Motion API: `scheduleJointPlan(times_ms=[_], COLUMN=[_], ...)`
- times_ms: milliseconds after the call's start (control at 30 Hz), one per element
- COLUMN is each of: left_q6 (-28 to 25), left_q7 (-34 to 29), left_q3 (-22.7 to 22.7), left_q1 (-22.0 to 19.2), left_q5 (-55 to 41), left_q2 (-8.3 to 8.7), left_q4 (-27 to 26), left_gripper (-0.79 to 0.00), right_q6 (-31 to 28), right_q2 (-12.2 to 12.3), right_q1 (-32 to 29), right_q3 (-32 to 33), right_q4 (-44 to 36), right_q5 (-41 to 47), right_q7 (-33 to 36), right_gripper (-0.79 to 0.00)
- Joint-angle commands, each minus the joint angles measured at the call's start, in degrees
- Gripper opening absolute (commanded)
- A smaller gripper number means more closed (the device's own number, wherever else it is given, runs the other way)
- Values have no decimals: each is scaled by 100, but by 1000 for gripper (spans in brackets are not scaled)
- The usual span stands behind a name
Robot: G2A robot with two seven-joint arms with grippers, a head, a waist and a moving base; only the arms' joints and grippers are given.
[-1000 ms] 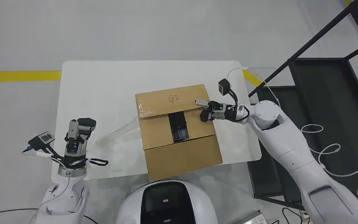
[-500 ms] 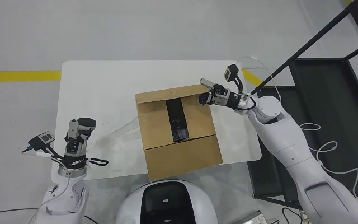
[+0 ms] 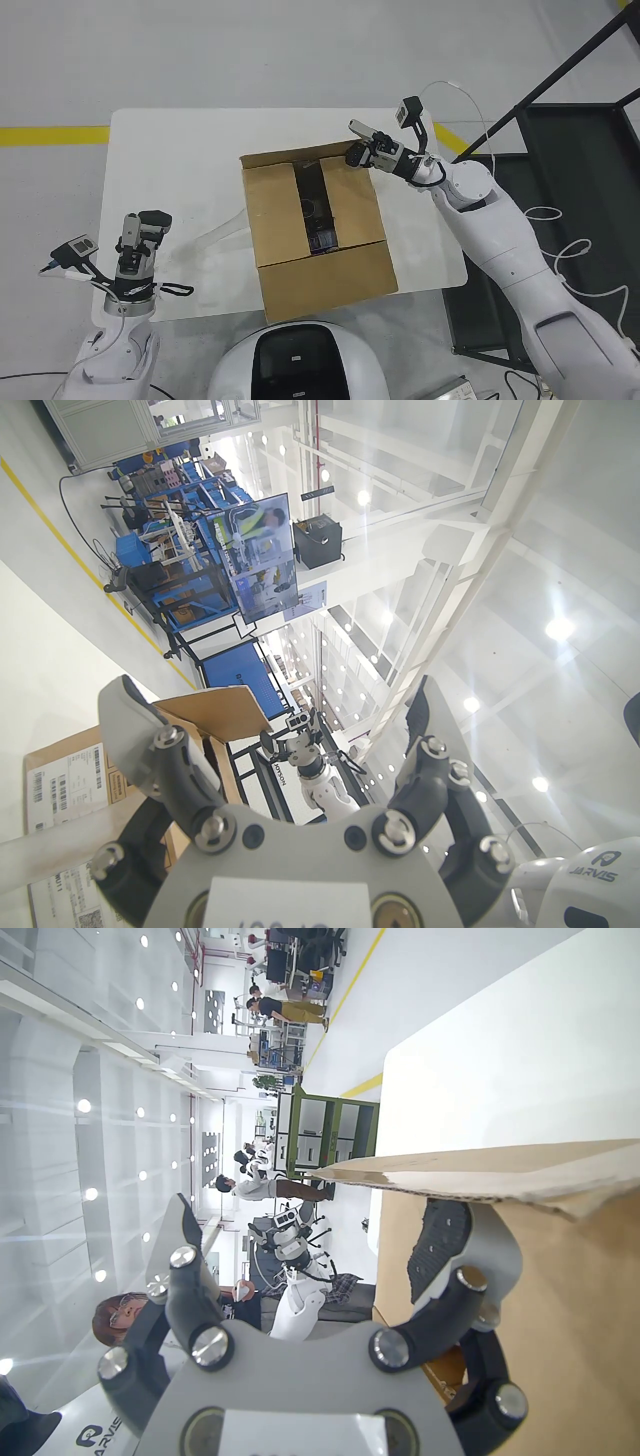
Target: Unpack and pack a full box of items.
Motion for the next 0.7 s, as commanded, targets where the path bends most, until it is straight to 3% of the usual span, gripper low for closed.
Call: scheduleJointPlan(times_ms=[0,400,667], left_q6=[0,0,0], left_q7=[0,0,0], left_q3=[0,0,0], left_q1=[0,0,0], left_q5=[0,0,0], left_q2=[0,0,0], left_q4=[0,0,0], left_gripper=[0,0,0], right_q6=[1,10,303], right_q2=[0,-3,-199], right_q1=[0,-4,383], right_q3=[0,7,-235], right_q4=[0,-16,360], right_q5=[1,26,131], right_q7=[0,-37,-469], right_gripper=[0,0,0])
